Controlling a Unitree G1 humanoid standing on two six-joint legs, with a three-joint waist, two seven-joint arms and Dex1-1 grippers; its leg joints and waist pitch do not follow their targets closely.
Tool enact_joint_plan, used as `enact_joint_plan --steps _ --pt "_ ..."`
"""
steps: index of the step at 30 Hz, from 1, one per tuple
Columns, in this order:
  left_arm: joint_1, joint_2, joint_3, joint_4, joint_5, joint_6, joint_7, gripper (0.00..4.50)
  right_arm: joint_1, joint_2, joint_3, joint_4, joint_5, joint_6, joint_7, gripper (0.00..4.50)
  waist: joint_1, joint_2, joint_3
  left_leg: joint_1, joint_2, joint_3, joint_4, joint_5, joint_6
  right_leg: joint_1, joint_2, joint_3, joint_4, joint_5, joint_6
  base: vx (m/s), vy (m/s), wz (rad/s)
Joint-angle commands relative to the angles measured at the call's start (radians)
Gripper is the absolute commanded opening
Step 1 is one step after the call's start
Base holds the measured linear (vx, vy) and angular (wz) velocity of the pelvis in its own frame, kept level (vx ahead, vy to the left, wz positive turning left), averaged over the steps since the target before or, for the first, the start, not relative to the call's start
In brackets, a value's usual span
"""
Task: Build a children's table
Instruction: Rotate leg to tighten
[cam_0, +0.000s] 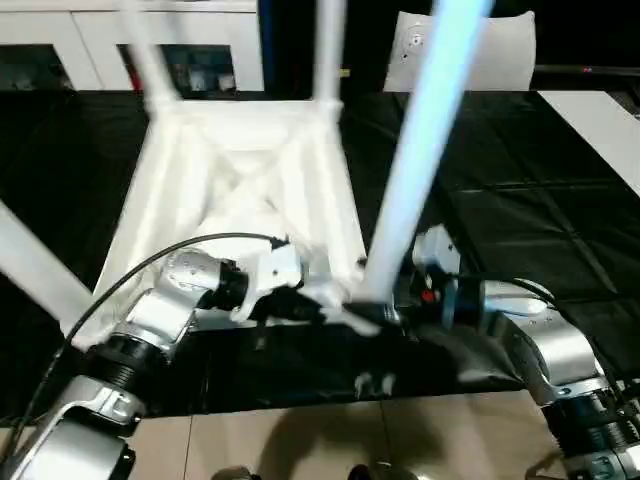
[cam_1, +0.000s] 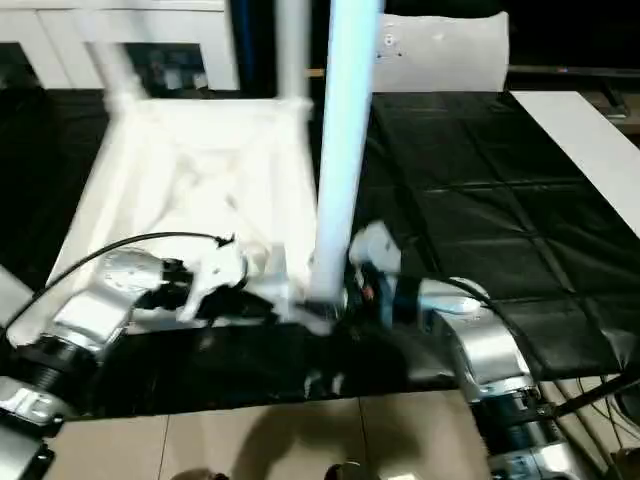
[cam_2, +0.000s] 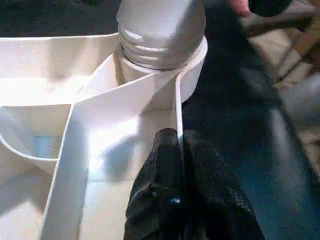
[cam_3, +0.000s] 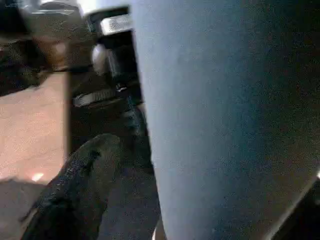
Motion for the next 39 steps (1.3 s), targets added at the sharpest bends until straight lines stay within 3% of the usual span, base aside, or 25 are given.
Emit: enact_joint_plan --steps 1,9,17,22,26,28,30,32,33,34,39 --pt "-0.014 -0.006 -0.034 -0.011 -0.024 -0.041 -0.065 0.0 -0.012 -0.022 0.014 0.01 0.013 -0.014 0.06 3.6 -0.003 -0.008 -0.061 -0.005 0.058 -0.007 -0.057 0.032 0.155 0.061 -0.085 0.053 -0.049 0.022 -0.294 0.0 0.0 0.0" --pt "-0.028 0.035 -0.063 0.02 -0.002 -0.103 -0.147 0.0 -0.043 -0.088 0.054 0.044 0.022 -0.013 0.224 2.98 0.009 -0.016 -0.063 -0.005 0.059 -0.004 -0.051 0.057 0.162 0.061 -0.086 0.051 -0.041 0.064 -0.306 0.0 0.0 0.0" --pt "-0.029 0.049 -0.06 0.039 0.0 -0.127 -0.155 0.0 -0.054 -0.087 0.063 0.067 0.023 -0.02 0.253 2.37 0.013 -0.019 -0.061 -0.007 0.06 -0.005 -0.052 0.046 0.143 0.062 -0.086 0.051 -0.042 0.028 -0.298 0.0 0.0 0.0" --pt "-0.029 0.052 -0.058 0.049 0.005 -0.133 -0.149 0.0 -0.051 -0.08 0.068 0.067 0.028 -0.017 0.259 2.09 0.013 -0.021 -0.061 -0.007 0.06 -0.004 -0.05 0.07 0.154 0.06 -0.086 0.05 -0.039 0.053 -0.3 0.0 0.0 0.0" --pt "-0.023 0.04 -0.036 0.049 0.004 -0.092 -0.098 0.0 -0.034 -0.049 0.045 0.032 0.065 0.047 0.201 2.04 0.012 -0.023 -0.056 -0.008 0.06 -0.005 -0.052 0.05 0.145 0.06 -0.086 0.05 -0.044 0.012 -0.291 0.0 0.0 0.0" --pt "-0.015 0.019 -0.008 0.04 -0.001 -0.039 -0.024 0.0 -0.015 -0.018 0.027 -0.006 0.085 0.103 0.128 2.04 0.012 -0.014 -0.049 -0.008 0.06 -0.006 -0.056 0.007 0.119 0.058 -0.086 0.052 -0.053 -0.045 -0.28 0.0 0.0 0.0" --pt "-0.01 -0.002 0.008 0.032 0.012 -0.001 0.053 0.0 0.001 0.016 0.021 -0.022 0.065 0.108 0.047 2.04 0.006 -0.017 -0.044 -0.008 0.059 -0.007 -0.061 -0.039 0.088 0.057 -0.087 0.055 -0.062 -0.111 -0.264 0.0 0.0 0.0" --pt "-0.002 -0.031 0.025 0.018 0.021 0.049 0.133 0.0 0.012 0.062 0.018 -0.024 0.016 0.096 -0.064 2.04 0.001 -0.017 -0.038 -0.007 0.053 -0.008 -0.065 -0.105 0.049 0.055 -0.088 0.055 -0.08 -0.253 -0.224 0.0 0.0 0.0" --pt "-0.001 -0.042 0.032 0.012 0.018 0.068 0.156 0.0 0.012 0.077 0.017 -0.021 0.004 0.099 -0.096 2.04 0.001 -0.019 -0.034 -0.003 0.05 -0.011 -0.068 -0.135 0.031 0.051 -0.087 0.055 -0.09 -0.359 -0.185 -0.05 -0.009 -0.02" --pt "0.002 -0.07 0.048 -0.002 0.01 0.105 0.202 0.0 0.009 0.112 0.01 -0.012 -0.018 0.108 -0.167 2.04 -0.006 -0.019 -0.034 -0.008 0.05 -0.015 -0.073 -0.143 0.021 0.053 -0.086 0.055 -0.093 -0.414 -0.158 0.0 0.0 0.0" --pt "-0.01 -0.171 0.083 -0.032 0.02 0.221 0.378 0.0 -0.032 0.264 -0.03 0.036 -0.062 0.18 -0.44 2.0 -0.038 -0.023 -0.032 -0.014 0.043 -0.02 -0.076 -0.154 0.01 0.045 -0.081 0.053 -0.099 -0.455 -0.126 0.0 0.0 0.0"
